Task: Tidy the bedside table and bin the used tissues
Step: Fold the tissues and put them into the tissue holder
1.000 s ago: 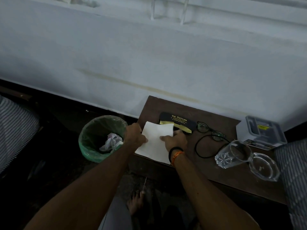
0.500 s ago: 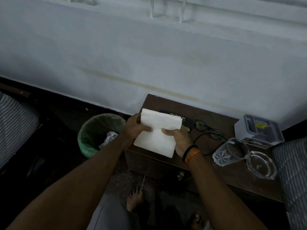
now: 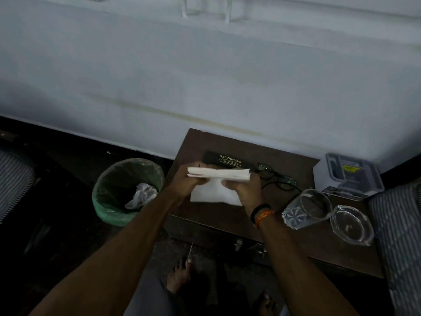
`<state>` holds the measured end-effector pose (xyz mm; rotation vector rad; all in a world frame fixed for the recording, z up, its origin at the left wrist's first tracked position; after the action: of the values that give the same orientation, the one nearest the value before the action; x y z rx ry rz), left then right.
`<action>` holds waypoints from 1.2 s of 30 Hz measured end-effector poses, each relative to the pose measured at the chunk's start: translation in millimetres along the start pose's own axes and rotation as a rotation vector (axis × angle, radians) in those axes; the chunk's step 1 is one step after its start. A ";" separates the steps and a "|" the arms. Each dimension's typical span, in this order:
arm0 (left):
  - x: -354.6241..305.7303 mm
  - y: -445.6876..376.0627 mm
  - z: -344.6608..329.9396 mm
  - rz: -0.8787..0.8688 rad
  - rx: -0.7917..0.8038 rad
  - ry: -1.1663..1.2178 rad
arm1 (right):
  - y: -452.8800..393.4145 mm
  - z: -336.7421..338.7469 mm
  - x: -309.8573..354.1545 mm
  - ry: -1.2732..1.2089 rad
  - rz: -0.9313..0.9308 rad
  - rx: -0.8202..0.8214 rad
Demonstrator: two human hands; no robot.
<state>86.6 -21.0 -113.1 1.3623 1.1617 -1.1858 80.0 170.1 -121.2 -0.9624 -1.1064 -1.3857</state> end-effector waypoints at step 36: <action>-36.8 0.2 -11.0 0.306 -0.022 0.590 | -9.5 62.2 52.0 -0.087 -0.177 0.268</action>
<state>85.0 -12.6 -75.7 1.8637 1.2930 -0.5602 63.5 217.7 -56.9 -0.7500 -1.4311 -1.3029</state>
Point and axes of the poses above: each hand's wrist, its own y-axis away from the middle knuckle, its own z-axis out of the back of the hand, x = y × z, the point moved 1 cm from there along -y, towards the middle knuckle, and after that the axes turned 11 degrees about y, right-handed, at the moved point
